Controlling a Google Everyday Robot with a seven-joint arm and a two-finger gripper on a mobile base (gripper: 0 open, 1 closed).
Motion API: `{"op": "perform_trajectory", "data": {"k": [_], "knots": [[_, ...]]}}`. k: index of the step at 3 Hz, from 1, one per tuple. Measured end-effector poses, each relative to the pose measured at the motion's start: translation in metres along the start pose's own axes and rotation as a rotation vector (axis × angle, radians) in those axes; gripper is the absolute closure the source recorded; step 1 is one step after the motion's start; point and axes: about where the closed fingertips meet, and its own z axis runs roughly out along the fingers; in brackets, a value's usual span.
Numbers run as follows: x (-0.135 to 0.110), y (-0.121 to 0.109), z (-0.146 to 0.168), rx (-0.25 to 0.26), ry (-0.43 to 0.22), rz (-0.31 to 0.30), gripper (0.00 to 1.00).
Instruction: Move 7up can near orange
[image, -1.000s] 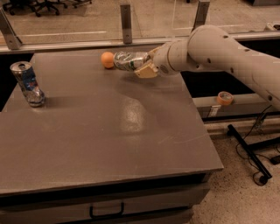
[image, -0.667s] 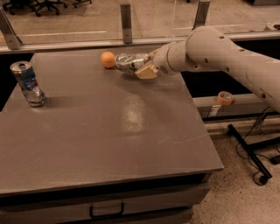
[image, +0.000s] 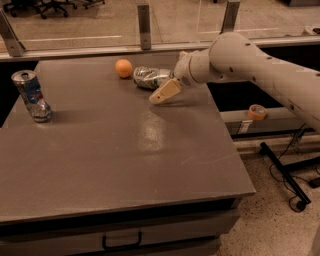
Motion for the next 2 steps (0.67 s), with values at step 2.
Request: {"op": "perform_trajectory", "data": {"k": [2], "knots": [[-0.008, 0.004, -0.015, -0.032, -0.069, 0.034, 0.00]]}}
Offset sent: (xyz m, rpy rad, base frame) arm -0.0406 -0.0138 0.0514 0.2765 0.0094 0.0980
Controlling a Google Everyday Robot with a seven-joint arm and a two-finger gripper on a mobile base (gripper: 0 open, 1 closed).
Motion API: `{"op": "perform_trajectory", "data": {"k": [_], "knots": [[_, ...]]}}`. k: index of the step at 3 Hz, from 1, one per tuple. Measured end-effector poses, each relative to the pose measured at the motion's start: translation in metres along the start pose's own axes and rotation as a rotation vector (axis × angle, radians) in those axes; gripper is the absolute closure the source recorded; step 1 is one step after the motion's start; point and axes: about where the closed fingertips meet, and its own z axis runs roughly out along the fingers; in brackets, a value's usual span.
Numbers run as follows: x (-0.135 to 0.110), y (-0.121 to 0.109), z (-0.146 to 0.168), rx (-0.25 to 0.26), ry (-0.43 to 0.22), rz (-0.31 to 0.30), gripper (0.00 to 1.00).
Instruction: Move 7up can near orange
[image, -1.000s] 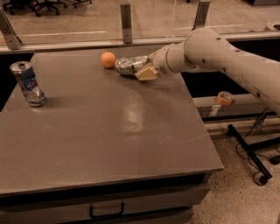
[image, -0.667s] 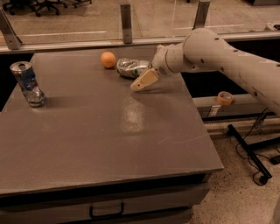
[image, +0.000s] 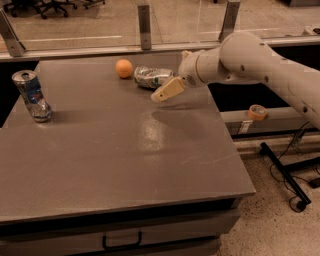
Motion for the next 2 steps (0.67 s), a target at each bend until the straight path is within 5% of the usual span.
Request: {"op": "perform_trajectory", "data": {"k": [1, 2], "knots": [[-0.033, 0.009, -0.058, -0.007, -0.125, 0.022, 0.00], [-0.073, 0.018, -0.123, 0.054, -0.208, -0.019, 0.00]]}}
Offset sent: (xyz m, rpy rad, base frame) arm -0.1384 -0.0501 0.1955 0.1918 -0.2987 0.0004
